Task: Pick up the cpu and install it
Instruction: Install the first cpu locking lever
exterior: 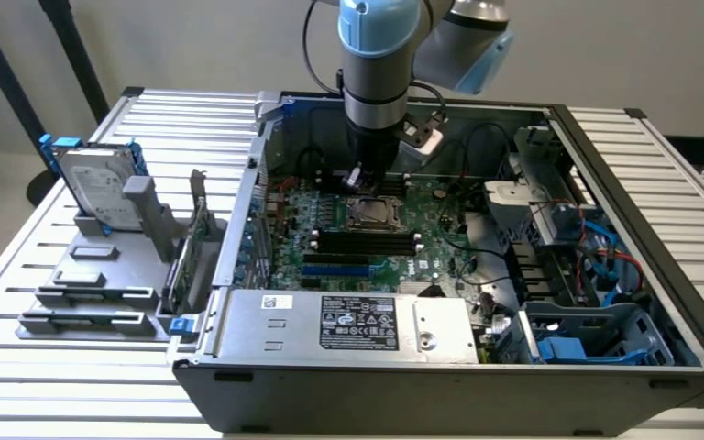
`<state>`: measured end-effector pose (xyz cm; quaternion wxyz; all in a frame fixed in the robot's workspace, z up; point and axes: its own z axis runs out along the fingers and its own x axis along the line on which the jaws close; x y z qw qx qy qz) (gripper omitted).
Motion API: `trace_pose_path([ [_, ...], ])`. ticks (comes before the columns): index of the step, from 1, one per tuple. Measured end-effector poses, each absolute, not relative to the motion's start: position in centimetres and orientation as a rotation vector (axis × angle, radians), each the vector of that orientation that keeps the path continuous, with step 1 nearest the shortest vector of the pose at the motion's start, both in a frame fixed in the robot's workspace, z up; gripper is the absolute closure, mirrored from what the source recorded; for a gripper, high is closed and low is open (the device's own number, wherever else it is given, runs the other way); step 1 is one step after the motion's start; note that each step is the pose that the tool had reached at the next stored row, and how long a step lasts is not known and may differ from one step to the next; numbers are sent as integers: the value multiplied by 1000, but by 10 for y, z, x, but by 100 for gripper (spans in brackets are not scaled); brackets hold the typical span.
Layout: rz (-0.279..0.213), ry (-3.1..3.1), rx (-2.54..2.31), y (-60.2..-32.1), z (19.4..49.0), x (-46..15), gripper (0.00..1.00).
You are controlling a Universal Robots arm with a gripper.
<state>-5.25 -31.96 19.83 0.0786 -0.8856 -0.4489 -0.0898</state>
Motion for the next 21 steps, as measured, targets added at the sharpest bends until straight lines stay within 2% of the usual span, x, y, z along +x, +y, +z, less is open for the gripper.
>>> trace_pose_path([
  [21,-268,-1344,-2651,-320,198,-43,89],
])
